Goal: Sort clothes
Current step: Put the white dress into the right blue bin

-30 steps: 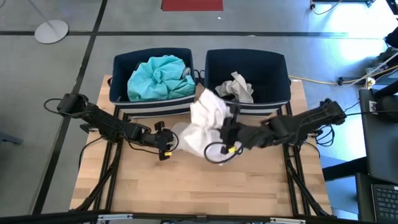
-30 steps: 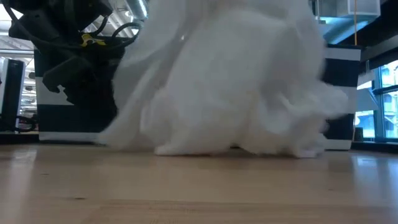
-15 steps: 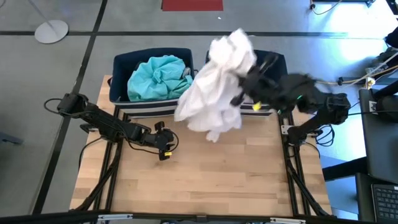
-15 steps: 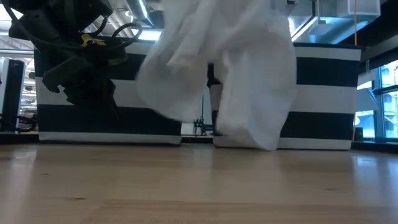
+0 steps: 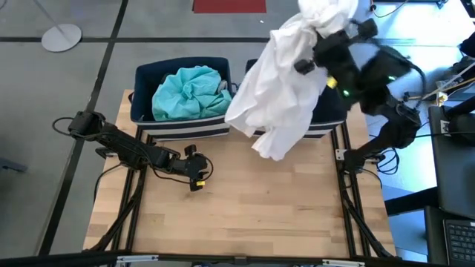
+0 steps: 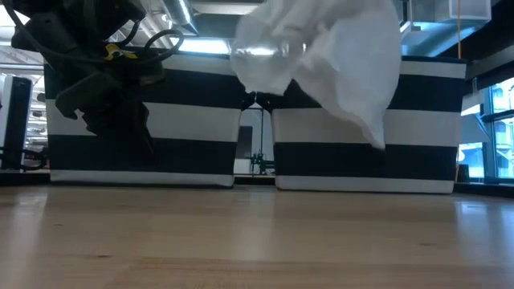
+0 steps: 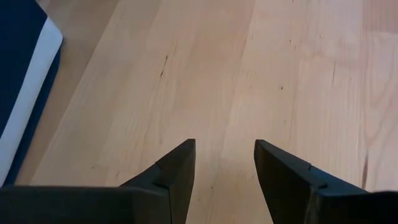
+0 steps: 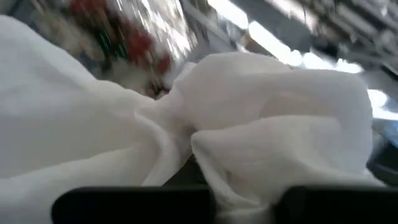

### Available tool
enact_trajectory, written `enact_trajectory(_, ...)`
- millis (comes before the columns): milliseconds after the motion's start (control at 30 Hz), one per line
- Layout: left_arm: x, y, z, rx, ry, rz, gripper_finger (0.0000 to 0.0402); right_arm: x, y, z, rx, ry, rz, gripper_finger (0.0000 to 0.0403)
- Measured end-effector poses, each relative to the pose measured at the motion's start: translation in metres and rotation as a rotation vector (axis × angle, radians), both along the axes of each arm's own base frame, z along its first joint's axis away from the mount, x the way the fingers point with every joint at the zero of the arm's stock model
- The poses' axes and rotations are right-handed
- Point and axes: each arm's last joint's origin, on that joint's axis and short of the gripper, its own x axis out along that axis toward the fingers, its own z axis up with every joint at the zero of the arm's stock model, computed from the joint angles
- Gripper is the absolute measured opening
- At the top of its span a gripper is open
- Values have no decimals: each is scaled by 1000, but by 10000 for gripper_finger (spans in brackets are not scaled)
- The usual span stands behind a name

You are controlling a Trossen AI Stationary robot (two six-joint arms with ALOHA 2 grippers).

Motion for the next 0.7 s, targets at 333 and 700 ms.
enact_trajectory(333,0,0,0,4,2,-5,155,7,-78,-91,399,110,-158,21)
enact_trajectory(700,1,0,1,-2,-18,-5,155,16,-133,-231,869,225,-194,28)
